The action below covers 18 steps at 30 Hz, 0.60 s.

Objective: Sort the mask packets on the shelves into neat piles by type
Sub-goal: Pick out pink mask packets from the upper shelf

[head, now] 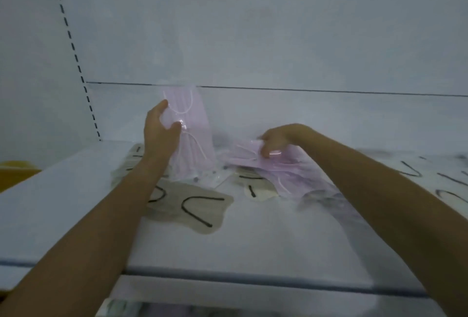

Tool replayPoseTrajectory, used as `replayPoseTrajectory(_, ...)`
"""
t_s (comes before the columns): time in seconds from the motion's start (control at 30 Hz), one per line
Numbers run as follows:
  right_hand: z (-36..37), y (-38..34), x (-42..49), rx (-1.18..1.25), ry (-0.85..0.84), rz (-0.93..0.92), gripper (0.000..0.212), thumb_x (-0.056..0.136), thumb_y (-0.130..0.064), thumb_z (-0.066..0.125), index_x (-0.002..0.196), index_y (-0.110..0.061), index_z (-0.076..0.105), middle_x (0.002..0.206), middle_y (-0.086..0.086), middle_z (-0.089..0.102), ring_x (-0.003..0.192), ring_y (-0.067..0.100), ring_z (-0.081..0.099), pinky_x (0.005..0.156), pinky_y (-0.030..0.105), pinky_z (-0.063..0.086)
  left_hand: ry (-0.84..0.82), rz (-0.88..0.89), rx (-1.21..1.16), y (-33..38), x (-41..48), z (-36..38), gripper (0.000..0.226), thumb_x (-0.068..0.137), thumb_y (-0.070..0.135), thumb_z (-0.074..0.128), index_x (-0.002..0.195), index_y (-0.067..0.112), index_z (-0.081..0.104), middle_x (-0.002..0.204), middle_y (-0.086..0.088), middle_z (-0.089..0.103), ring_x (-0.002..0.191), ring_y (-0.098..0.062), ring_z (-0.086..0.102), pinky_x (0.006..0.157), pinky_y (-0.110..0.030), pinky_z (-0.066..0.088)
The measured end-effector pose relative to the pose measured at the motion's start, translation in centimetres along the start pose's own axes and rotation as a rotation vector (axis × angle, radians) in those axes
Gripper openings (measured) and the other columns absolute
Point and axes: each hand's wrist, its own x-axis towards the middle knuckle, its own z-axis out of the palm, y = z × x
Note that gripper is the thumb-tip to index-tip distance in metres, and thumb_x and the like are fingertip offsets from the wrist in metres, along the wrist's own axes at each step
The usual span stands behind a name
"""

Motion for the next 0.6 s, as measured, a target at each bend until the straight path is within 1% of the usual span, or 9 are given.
replayPoseTrajectory(0.03, 0.1, -0.2, 0.1, -0.019, -0.022, 0.008, 0.066, 0.082, -0.029, 0.061, 0.142, -0.013, 0.038, 0.144, 0.006, 0.042, 0.126, 0.027, 0.044, 0.105, 0.037, 0.037, 0.003, -0.003, -0.005, 0.0, 0.1, -0.1, 0.055, 0.085, -0.004, 0.056, 0.136, 0.009, 0.042, 0.141, -0.006, 0.042, 0.130, -0.017, 0.039, 0.109, -0.026, 0.031)
replayPoseTrajectory(0.1, 0.0, -0.2, 0.1, 0.000, -0.022, 0.003, 0.070, 0.082, -0.029, 0.062, 0.144, -0.013, 0.034, 0.146, 0.006, 0.039, 0.129, 0.027, 0.042, 0.108, 0.039, 0.034, -0.008, 0.009, 0.004, 0.2, 0.0, 0.0, 0.055, 0.084, -0.004, 0.055, 0.136, 0.009, 0.042, 0.141, -0.006, 0.042, 0.130, -0.016, 0.039, 0.109, -0.025, 0.031)
replayPoseTrajectory(0.23, 0.0, 0.1, 0.0, 0.030, -0.008, -0.020, 0.057, 0.082, -0.026, 0.061, 0.135, -0.012, 0.047, 0.136, 0.006, 0.049, 0.119, 0.028, 0.050, 0.105, 0.041, 0.039, -0.083, 0.019, 0.050, 0.3, -0.2, 0.2, 0.054, 0.085, -0.005, 0.055, 0.137, 0.006, 0.041, 0.142, -0.007, 0.041, 0.131, -0.017, 0.037, 0.098, -0.012, 0.027)
replayPoseTrajectory(0.3, 0.4, 0.5, 0.5, 0.044, 0.000, -0.029, 0.053, 0.081, -0.028, 0.059, 0.132, -0.013, 0.050, 0.134, 0.005, 0.050, 0.119, 0.027, 0.049, 0.104, 0.042, 0.039, -0.158, 0.021, 0.079, 0.2, -0.4, 0.4, 0.055, 0.085, -0.006, 0.055, 0.137, 0.004, 0.040, 0.143, -0.009, 0.041, 0.132, -0.019, 0.037, 0.095, -0.010, 0.026)
replayPoseTrajectory(0.37, 0.6, 0.6, 1.2, 0.071, 0.021, -0.048, 0.045, 0.081, -0.026, 0.060, 0.124, -0.011, 0.057, 0.123, 0.005, 0.055, 0.115, 0.027, 0.053, 0.099, 0.038, 0.042, -0.208, 0.034, 0.098, 0.1, -0.6, 0.6, 0.055, 0.085, -0.006, 0.056, 0.137, 0.003, 0.040, 0.143, -0.010, 0.040, 0.132, -0.021, 0.037, 0.097, -0.011, 0.025)
replayPoseTrajectory(0.43, 0.2, 0.5, 1.4, 0.053, 0.081, -0.089, 0.034, 0.081, -0.021, 0.061, 0.113, -0.008, 0.062, 0.112, 0.007, 0.060, 0.108, 0.027, 0.057, 0.091, 0.034, 0.046, -0.224, 0.034, 0.095, 0.1, -0.6, 0.7, 0.054, 0.086, -0.005, 0.056, 0.137, 0.004, 0.040, 0.143, -0.010, 0.040, 0.133, -0.021, 0.037, 0.101, -0.016, 0.026)
replayPoseTrajectory(0.53, -0.6, 0.1, 0.9, -0.019, 0.234, -0.135, 0.041, 0.083, -0.015, 0.062, 0.122, -0.004, 0.057, 0.123, 0.012, 0.057, 0.113, 0.030, 0.054, 0.096, 0.035, 0.043, -0.236, 0.033, 0.101, 0.1, -0.6, 0.8, 0.054, 0.086, -0.005, 0.055, 0.137, 0.005, 0.040, 0.143, -0.009, 0.040, 0.133, -0.020, 0.037, 0.102, -0.016, 0.026)
replayPoseTrajectory(0.57, -1.1, 0.1, 0.6, -0.023, 0.303, -0.149, 0.042, 0.083, -0.013, 0.061, 0.123, -0.003, 0.055, 0.125, 0.013, 0.055, 0.114, 0.030, 0.052, 0.093, 0.033, 0.042, -0.239, 0.035, 0.100, 0.1, -0.5, 0.8, 0.054, 0.086, -0.005, 0.055, 0.137, 0.005, 0.040, 0.143, -0.009, 0.040, 0.133, -0.020, 0.036, 0.100, -0.015, 0.026)
replayPoseTrajectory(0.6, -1.8, 0.3, 0.2, 0.000, 0.379, -0.170, 0.039, 0.083, -0.011, 0.060, 0.121, -0.004, 0.053, 0.124, 0.013, 0.054, 0.110, 0.029, 0.052, 0.086, 0.029, 0.040, -0.237, 0.037, 0.096, 0.1, -0.5, 0.9, 0.054, 0.086, -0.005, 0.055, 0.137, 0.005, 0.040, 0.143, -0.009, 0.040, 0.133, -0.020, 0.036, 0.099, -0.014, 0.025)
